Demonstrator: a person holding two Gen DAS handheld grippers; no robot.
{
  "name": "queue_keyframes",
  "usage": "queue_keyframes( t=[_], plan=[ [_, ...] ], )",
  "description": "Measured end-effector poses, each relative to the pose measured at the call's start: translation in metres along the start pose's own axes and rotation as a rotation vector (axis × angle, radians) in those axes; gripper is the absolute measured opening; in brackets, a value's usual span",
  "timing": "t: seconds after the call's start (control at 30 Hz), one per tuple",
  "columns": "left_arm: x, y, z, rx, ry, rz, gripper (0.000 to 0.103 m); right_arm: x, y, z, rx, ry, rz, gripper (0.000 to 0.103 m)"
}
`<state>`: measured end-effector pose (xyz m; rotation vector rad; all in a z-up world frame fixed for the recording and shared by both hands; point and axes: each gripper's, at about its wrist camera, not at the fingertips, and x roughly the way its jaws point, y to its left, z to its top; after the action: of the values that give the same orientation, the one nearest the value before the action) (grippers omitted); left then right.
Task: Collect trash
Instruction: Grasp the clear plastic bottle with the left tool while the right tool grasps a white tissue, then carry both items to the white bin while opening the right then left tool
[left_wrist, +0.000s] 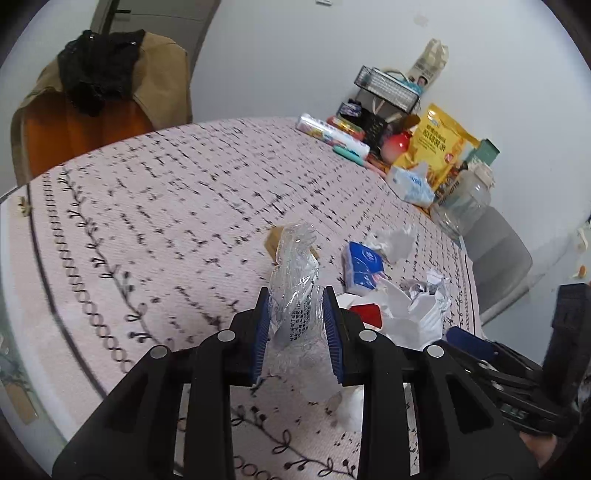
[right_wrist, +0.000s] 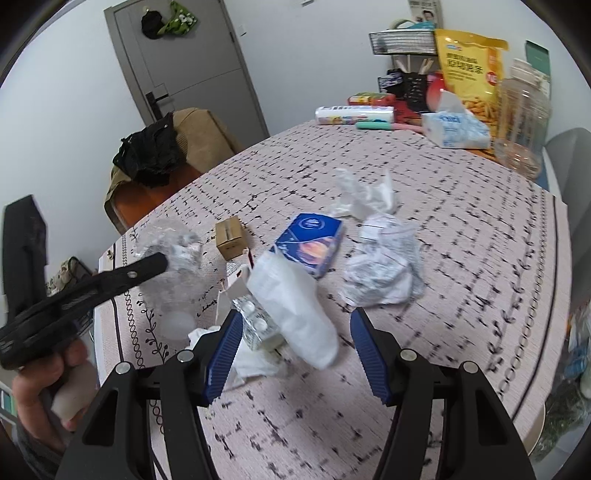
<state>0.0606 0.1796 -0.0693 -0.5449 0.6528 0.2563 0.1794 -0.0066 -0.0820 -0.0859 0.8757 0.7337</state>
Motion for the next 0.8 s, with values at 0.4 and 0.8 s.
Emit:
queue_keyframes(
  t=[0.4, 0.8],
  plan=[
    [-0.035, -0.009, 0.002, 0.017, -0.056, -0.039, 0.028, -0.015, 0.018, -0.002, -0.048, -0.048, 0.015, 0.008],
    [-0.048, -0.071, -0.001, 0.125, -0.080, -0.109, 0.028, -0.074, -0.022, -0.019, 0.065, -0.141, -0.006, 0.008]
  ],
)
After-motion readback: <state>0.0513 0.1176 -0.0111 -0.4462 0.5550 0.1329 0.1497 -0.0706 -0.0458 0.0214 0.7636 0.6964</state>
